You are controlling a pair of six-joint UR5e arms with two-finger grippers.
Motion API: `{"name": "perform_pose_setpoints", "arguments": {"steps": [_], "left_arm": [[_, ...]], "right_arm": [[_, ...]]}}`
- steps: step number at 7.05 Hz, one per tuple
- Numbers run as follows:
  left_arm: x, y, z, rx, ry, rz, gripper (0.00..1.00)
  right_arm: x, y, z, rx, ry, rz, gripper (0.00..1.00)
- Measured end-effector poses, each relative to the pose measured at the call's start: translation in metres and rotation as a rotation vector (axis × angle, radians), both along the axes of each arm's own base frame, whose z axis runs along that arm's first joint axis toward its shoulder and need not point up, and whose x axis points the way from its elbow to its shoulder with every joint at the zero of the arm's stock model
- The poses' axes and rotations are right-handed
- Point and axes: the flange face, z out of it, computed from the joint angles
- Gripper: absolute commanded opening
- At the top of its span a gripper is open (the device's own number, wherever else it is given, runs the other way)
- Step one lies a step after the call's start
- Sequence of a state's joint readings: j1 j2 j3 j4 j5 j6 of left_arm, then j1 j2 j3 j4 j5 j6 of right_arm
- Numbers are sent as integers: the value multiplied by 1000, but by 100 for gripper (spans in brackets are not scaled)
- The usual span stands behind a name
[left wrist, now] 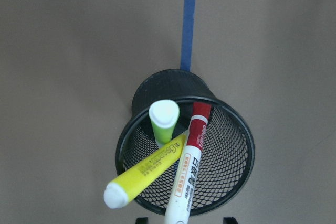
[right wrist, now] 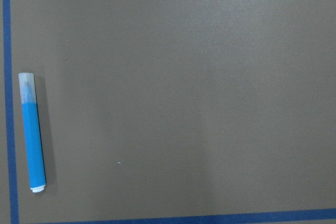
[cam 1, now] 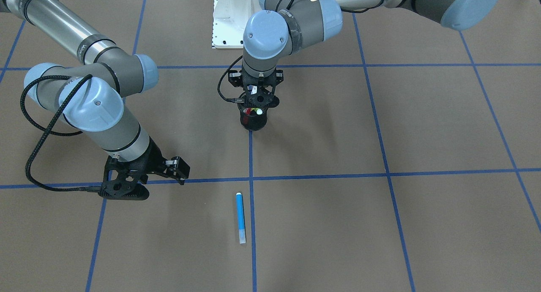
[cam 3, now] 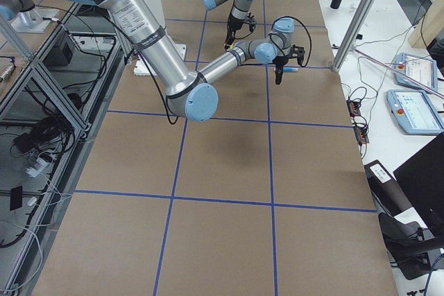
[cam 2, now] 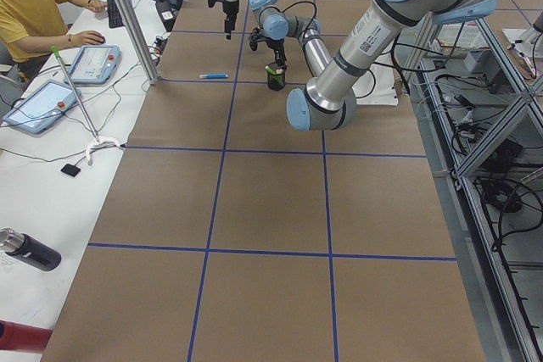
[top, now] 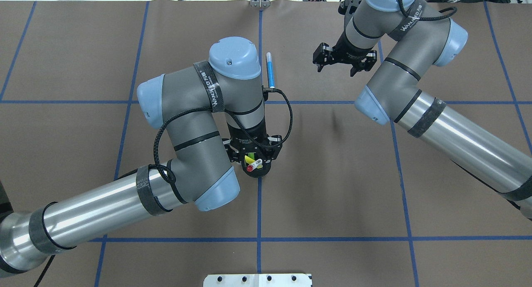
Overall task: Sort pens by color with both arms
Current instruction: 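Grasp the red-capped white marker in the cup with the left gripper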
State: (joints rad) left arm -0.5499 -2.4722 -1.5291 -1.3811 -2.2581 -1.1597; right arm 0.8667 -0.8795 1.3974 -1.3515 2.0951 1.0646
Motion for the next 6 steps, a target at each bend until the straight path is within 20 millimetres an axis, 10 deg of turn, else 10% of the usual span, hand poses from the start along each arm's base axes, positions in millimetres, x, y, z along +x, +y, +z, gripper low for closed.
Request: {"name": "perform_pose_setpoints", "arguments": {"steps": [6], "left_arm": [[0, 4, 3, -6, -10, 5, 0]], "right_arm": [[0, 0, 1, -2, 1, 0, 99]]}}
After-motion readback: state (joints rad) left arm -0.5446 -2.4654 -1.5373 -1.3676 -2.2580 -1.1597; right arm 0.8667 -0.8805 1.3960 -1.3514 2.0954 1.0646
